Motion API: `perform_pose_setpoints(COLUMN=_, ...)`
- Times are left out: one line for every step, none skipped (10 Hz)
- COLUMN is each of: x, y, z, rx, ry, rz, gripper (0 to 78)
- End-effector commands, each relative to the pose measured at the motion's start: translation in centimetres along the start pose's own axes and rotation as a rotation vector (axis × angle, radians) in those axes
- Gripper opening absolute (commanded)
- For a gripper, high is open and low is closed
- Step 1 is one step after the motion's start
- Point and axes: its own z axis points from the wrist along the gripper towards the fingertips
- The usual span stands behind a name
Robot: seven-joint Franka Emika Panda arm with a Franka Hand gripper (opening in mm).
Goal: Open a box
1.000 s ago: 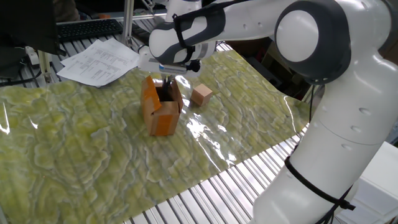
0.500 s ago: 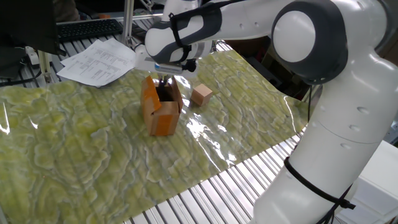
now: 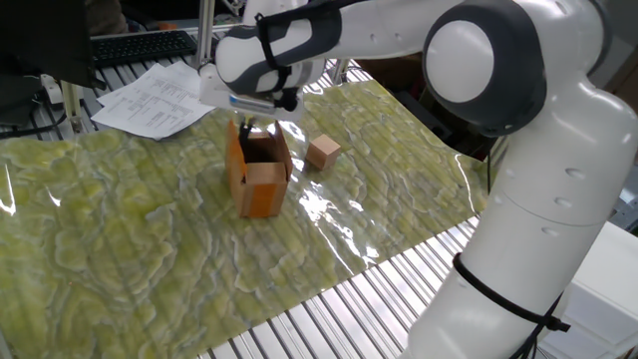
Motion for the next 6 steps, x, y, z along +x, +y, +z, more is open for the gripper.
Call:
perform_pose_setpoints(x=0.1, y=2.1, z=-0.7, rx=0.005, ry=0.004, rz=0.047, gripper=0.0)
perform_pose_setpoints(x=0.1, y=2.6, z=-0.6, rx=0.006, ry=0.001, rz=0.058, gripper=0.0)
perform_pose_setpoints(x=0.3, y=3.0, z=-0.4, rx=0.005, ry=-0.002, rz=0.070, gripper=0.0)
perform_pose_setpoints(x=0.5, y=3.3, z=-0.1, rx=0.005, ry=-0.007, rz=0.076, gripper=0.0)
perform_pose_setpoints(x=0.6, y=3.4, z=0.3, rx=0.002, ry=-0.013, rz=0.080, gripper=0.0)
perform_pose_setpoints(x=0.6, y=3.5, z=0.7, rx=0.001, ry=-0.019, rz=0.081, gripper=0.0)
